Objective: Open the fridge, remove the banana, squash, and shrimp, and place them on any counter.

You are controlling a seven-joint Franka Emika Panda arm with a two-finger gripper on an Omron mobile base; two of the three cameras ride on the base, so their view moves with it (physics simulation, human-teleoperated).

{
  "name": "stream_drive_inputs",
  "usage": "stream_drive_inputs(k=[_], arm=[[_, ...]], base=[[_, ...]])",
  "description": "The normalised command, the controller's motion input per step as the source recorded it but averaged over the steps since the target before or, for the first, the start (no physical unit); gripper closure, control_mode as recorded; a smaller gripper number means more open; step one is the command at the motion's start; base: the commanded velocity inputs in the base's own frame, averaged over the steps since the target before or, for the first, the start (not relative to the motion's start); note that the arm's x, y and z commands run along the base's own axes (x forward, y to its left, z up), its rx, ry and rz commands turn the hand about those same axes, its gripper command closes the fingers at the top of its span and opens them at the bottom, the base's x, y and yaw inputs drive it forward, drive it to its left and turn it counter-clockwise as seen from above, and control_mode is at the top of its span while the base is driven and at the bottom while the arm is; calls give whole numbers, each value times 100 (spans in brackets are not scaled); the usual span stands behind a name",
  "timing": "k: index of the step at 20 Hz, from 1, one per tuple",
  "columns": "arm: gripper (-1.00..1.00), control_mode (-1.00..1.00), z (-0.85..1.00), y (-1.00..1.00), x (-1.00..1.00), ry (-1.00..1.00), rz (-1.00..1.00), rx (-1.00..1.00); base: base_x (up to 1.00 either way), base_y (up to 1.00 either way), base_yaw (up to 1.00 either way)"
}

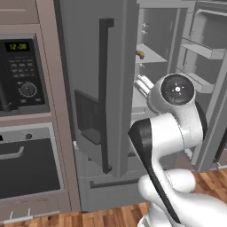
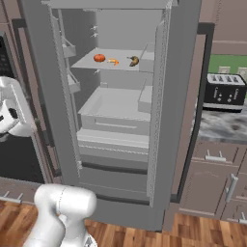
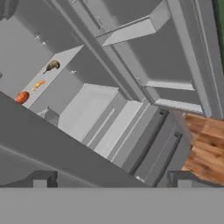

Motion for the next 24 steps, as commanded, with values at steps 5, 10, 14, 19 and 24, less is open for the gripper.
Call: stream_drive_inputs(k=[5, 10, 14, 19, 24], arm=[[-100, -100, 0, -72, 54, -1, 42, 16], [-100, -100, 0, -30, 87, 0, 34, 15], [-100, -100, 0, 6, 99, 0, 5, 6], [-100, -100, -1, -4, 69, 0, 0, 7], [-100, -100, -12, -3, 49, 0, 0, 3]], base=[[0, 0, 0], [0, 0, 0], [0, 0, 0], [0, 0, 0], [0, 0, 0]])
